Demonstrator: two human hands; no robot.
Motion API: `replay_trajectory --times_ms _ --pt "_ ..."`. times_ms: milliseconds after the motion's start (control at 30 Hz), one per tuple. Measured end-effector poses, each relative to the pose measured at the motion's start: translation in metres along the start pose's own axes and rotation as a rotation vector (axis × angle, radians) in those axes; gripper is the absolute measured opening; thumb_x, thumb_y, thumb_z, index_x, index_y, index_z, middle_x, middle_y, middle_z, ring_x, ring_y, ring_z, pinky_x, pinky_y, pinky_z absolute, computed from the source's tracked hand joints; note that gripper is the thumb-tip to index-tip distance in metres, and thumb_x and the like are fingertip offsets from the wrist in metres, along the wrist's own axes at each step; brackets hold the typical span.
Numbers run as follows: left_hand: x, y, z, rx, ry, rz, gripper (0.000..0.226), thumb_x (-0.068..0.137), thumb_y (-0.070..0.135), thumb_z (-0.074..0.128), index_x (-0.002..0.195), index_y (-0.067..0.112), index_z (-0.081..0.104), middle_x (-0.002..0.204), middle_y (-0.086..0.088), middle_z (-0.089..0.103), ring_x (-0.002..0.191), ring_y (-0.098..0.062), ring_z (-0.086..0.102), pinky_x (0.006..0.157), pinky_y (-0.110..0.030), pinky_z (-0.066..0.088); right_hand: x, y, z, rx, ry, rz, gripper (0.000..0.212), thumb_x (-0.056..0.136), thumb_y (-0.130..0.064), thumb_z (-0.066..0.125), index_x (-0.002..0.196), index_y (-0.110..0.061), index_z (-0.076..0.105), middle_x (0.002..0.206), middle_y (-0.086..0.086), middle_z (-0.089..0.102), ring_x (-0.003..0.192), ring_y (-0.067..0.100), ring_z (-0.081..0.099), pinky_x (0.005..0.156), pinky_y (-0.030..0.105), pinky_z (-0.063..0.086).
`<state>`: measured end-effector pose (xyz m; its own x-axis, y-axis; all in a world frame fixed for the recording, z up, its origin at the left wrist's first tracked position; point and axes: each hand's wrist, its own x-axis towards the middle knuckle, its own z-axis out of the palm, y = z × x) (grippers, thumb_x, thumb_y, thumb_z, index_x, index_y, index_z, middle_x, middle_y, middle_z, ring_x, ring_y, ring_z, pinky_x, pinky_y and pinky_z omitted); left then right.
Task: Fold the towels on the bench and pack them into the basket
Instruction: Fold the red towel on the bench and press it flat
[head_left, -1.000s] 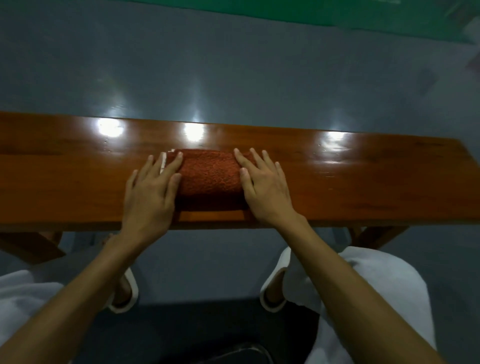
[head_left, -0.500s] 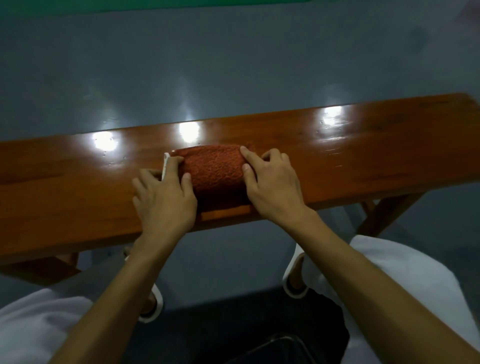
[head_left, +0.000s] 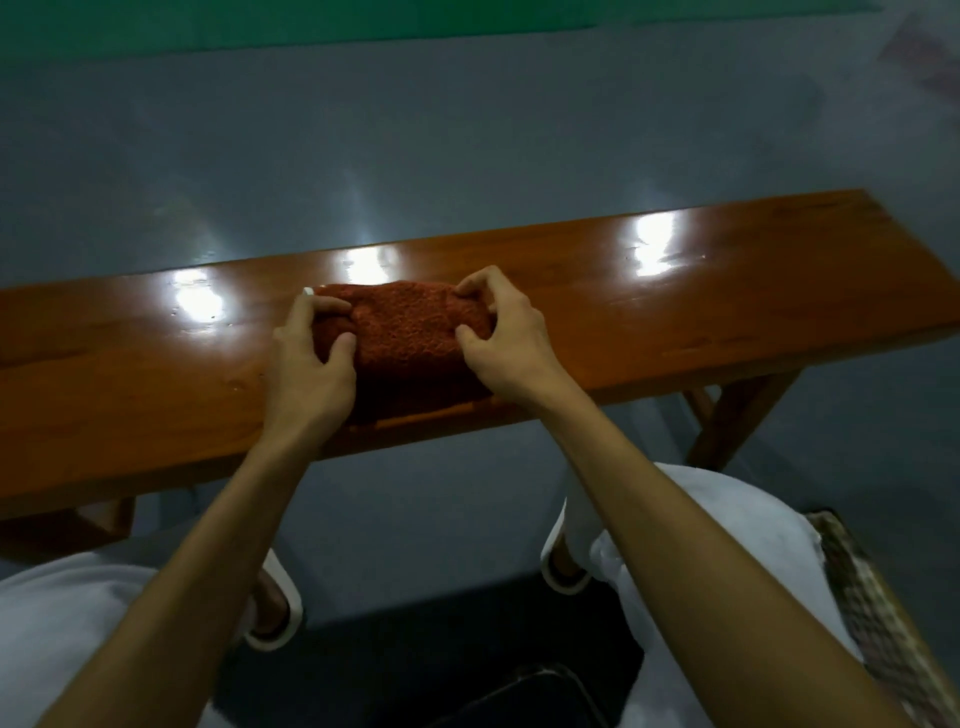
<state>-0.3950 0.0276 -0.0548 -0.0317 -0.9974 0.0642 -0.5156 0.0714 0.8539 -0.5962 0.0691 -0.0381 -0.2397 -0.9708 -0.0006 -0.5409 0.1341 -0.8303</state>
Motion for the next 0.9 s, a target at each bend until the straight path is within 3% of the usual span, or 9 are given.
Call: replay_trajectory --times_ms 100,267,367,433,500,600,633,733,900 --pt "-0.004 0.009 0.007 -0.23 -0.071 -0.037 0.028 0.101 0.004 0.056 0.112 0.028 0.062 0.138 -0.005 0.057 0.118 -0.013 0.057 0.096 -0.02 0.049 -0.004 0.004 -0.018 0.099 0.067 0.009 0.031 0.089 -0.007 0.066 0.115 -0.022 0.059 0.094 -0.016 0.058 0.101 0.013 0.064 0.092 0.042 0.057" --pt "-0.014 0.04 0.038 -0.551 -0.186 -0.084 0.036 0.098 -0.005 0.056 0.107 0.027 0.071 0.113 0.003 0.067 0.101 -0.008 0.062 0.088 -0.028 0.051 -0.017 0.017 -0.073 0.133 0.222 0.027 0.033 0.086 -0.003 0.065 0.113 -0.021 0.065 0.089 -0.019 0.054 0.094 0.01 0.059 0.09 0.037 0.057" --pt "-0.023 0.065 0.067 -0.609 -0.267 -0.075 0.037 0.098 -0.004 0.056 0.108 0.029 0.07 0.12 -0.001 0.064 0.104 -0.018 0.061 0.091 -0.05 0.054 -0.028 0.039 -0.11 0.117 0.262 0.043 0.034 0.085 -0.005 0.065 0.115 -0.021 0.066 0.089 -0.019 0.054 0.094 0.013 0.061 0.089 0.04 0.058" --pt "-0.03 0.083 0.093 -0.634 -0.32 -0.086 0.04 0.097 -0.007 0.054 0.109 0.029 0.067 0.126 -0.006 0.061 0.106 -0.025 0.061 0.089 -0.054 0.054 -0.038 0.059 -0.134 0.105 0.308 0.038 0.034 0.086 -0.004 0.065 0.117 -0.019 0.066 0.09 -0.019 0.055 0.093 0.01 0.061 0.088 0.034 0.056" --pt "-0.04 0.1 0.121 -0.661 -0.355 -0.111 0.044 0.093 -0.015 0.051 0.113 0.022 0.061 0.127 -0.009 0.059 0.108 -0.026 0.061 0.081 -0.043 0.057 -0.051 0.08 -0.158 0.118 0.349 0.028 0.035 0.086 0.001 0.064 0.117 -0.014 0.065 0.092 -0.016 0.057 0.086 0.001 0.058 0.083 0.023 0.049" --pt "-0.06 0.126 0.163 -0.675 -0.42 -0.191 0.049 0.089 -0.021 0.048 0.117 0.018 0.059 0.124 -0.012 0.061 0.1 -0.026 0.063 0.065 -0.032 0.058 -0.069 0.114 -0.192 0.12 0.406 0.07 0.037 0.086 0.003 0.063 0.117 -0.016 0.065 0.101 -0.005 0.064 0.089 0.004 0.06 0.081 0.018 0.047" --pt "-0.067 0.133 0.177 -0.684 -0.44 -0.236 0.05 0.088 -0.021 0.047 0.116 0.019 0.06 0.125 -0.011 0.062 0.1 -0.026 0.065 0.065 -0.034 0.06 -0.076 0.126 -0.203 0.118 0.434 0.084 0.037 0.085 0.002 0.063 0.116 -0.018 0.065 0.101 -0.005 0.064 0.091 0.007 0.061 0.082 0.02 0.048" --pt "-0.087 0.152 0.217 -0.678 -0.481 -0.32 0.052 0.085 -0.022 0.046 0.109 0.02 0.063 0.12 0.001 0.064 0.108 -0.027 0.063 0.088 -0.052 0.06 -0.098 0.156 -0.23 0.103 0.518 0.117 0.039 0.08 0.003 0.063 0.112 -0.019 0.068 0.097 -0.016 0.062 0.09 0.001 0.06 0.086 0.024 0.051" --pt "-0.113 0.19 0.276 -0.599 -0.547 -0.324 0.054 0.078 -0.024 0.045 0.097 0.024 0.064 0.136 -0.002 0.056 0.117 -0.026 0.055 0.085 -0.045 0.054 -0.135 0.203 -0.269 0.077 0.614 0.25 0.039 0.077 -0.002 0.064 0.105 -0.028 0.07 0.095 -0.011 0.064 0.089 0.016 0.066 0.08 0.034 0.058"
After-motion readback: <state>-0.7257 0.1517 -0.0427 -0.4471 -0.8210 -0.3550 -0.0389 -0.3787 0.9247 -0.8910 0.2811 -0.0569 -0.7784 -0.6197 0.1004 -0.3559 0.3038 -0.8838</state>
